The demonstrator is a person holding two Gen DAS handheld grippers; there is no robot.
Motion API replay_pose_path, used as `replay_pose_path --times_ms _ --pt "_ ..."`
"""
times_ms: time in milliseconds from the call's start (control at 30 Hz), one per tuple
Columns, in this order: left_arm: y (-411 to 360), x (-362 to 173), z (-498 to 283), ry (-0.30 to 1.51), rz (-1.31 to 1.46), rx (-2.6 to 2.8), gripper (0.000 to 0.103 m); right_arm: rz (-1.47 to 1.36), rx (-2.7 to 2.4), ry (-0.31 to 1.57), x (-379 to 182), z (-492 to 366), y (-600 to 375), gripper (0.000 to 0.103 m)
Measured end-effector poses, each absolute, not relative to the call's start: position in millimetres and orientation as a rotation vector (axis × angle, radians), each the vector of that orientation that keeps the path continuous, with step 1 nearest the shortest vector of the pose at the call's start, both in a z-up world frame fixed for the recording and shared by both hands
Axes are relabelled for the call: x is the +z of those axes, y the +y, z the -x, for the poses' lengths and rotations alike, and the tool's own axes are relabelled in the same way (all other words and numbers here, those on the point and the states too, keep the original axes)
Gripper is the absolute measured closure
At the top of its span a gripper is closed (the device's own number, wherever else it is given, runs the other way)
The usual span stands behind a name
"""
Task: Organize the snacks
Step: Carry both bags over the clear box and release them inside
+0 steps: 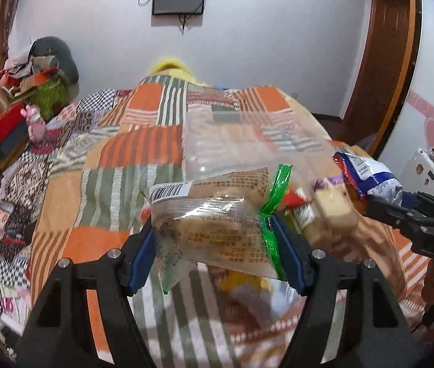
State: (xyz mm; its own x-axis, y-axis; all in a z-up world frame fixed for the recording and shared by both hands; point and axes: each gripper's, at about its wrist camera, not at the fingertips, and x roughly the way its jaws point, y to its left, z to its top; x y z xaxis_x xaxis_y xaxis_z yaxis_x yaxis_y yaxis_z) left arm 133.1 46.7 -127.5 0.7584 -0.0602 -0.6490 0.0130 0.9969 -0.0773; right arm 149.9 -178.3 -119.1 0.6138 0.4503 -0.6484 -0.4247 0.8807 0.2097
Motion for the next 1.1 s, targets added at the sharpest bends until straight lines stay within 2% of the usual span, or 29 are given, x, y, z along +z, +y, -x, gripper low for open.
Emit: replay_pose_path --times_ms 633,1100 --pt "43 -119 -241 0.666 0.047 -0.050 0.032 -0.010 0.457 0.709 -114 -234 -159 0.040" --pt "40 -155 -313 0.761 0.027 -0.050 0.032 -0.003 0.440 0.796 -142 -286 -144 0.040"
